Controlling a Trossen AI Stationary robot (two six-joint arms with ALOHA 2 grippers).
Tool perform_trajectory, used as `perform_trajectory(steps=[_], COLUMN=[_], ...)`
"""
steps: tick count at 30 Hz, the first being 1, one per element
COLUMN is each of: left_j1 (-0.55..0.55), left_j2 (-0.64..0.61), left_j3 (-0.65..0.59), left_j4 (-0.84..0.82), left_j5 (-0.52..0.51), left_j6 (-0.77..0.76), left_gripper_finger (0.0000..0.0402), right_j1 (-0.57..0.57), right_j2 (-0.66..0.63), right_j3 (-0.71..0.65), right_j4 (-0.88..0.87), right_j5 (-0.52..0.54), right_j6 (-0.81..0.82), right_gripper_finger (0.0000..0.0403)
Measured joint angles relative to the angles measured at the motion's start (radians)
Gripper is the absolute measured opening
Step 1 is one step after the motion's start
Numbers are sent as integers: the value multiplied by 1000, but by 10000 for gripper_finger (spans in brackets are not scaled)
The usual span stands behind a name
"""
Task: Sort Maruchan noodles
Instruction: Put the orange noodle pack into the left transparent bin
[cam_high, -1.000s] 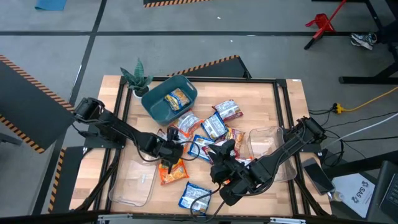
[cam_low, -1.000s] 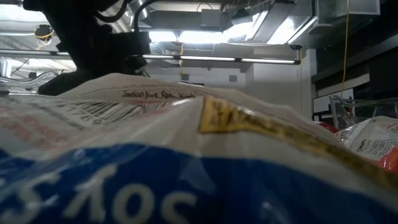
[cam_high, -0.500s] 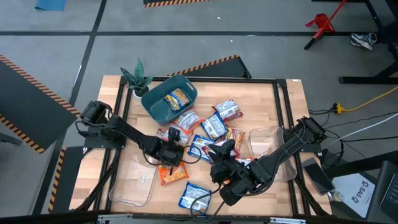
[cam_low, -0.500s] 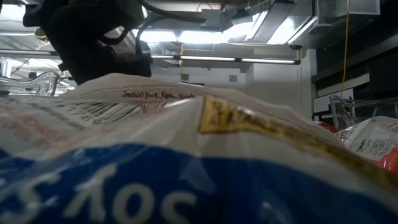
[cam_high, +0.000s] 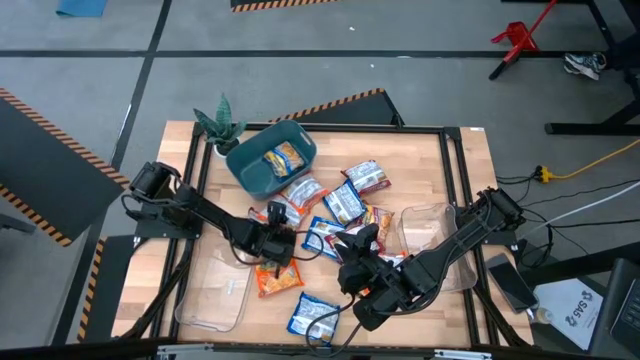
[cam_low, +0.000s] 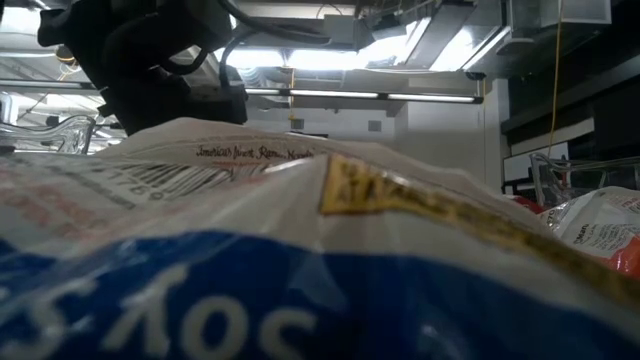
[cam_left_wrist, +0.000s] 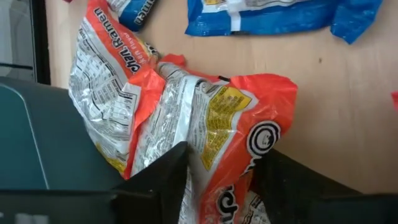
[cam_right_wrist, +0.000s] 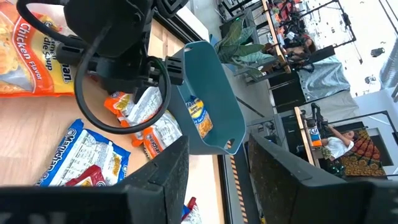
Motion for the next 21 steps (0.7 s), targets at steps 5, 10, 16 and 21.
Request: perform_trajectory(steps=[5,10,16,21], left_j1=[-9,-19,-19,-19], left_j2=[0,0,0,-1], left_j3=[2,67,197,323], left_j4=[-3,-52,-171,-336], left_j5=[-5,0,15,37], left_j6=[-28,-31,-46,-98], left_gripper_finger=[130,101,73,45], right_j1=[0,0,0,0], right_j2=[0,0,0,0], right_j3=[0,0,0,0], right_j4=[1,1,0,-3], right_j5=[0,0,0,0], right_j6=[0,0,0,0], right_gripper_finger=[152,152,152,152])
